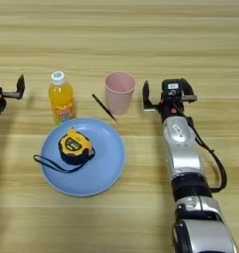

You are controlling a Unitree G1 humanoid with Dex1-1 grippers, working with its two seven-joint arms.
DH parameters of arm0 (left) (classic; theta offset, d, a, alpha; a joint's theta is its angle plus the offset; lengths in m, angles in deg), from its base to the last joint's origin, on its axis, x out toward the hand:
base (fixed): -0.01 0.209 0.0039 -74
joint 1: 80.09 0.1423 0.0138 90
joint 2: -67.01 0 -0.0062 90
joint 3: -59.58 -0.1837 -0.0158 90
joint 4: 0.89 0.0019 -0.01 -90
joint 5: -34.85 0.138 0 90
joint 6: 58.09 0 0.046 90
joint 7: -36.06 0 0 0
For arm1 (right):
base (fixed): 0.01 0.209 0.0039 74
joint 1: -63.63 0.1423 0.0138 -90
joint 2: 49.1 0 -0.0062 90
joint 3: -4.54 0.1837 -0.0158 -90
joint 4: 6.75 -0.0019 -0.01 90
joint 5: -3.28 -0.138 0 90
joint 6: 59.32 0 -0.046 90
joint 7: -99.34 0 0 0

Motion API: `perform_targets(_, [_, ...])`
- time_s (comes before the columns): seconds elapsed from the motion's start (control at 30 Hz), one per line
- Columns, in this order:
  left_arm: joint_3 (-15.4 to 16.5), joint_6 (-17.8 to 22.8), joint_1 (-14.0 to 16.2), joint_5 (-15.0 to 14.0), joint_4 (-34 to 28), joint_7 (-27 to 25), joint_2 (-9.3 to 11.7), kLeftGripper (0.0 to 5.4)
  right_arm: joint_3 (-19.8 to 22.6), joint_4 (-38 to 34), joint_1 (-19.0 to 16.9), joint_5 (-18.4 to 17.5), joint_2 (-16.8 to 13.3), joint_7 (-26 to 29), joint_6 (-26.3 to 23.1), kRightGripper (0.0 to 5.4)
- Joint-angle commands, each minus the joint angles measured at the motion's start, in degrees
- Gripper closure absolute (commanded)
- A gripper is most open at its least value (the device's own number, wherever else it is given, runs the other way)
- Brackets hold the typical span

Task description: Move the objects on the table

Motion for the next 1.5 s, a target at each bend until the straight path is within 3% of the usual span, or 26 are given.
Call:
perform_targets(0.03, [-0.3,-0.5,-0.5,0.7,0.1,-0.1,-0.1,0.02,0.2,0.2,0.7,-0.3,-0.3,0.2,0.2,0.00])
perform_targets(0.57, [-0.3,-0.6,-0.5,0.7,0.1,-0.1,-0.1,0.02,0.2,0.3,0.7,-0.3,-0.3,0.2,0.2,0.00])
perform_targets(0.7, [0.1,-2.3,-0.3,0.0,-1.1,-0.4,-0.3,0.02,0.2,0.3,0.7,-0.3,-0.3,0.3,0.2,0.00])
perform_targets(0.83, [0.8,-6.5,0.2,-2.6,-4.9,-3.1,-1.3,0.02,0.1,0.4,0.8,-0.2,-0.3,0.3,0.2,0.00])
perform_targets(1.0, [0.7,-8.4,1.0,-4.8,-9.1,-6.9,-2.6,0.02,0.0,0.6,0.9,-0.1,-0.2,0.2,0.1,0.00])
perform_targets(1.13, [0.4,-7.6,1.1,-6.9,-13.0,-9.5,-4.0,0.02,-0.1,1.3,1.3,0.1,-0.1,0.0,0.3,0.00])
perform_targets(1.5, [-1.7,-4.3,2.0,-8.0,-20.0,-12.5,-6.9,0.02,-0.4,3.5,2.5,0.5,0.2,-0.6,1.0,0.00])
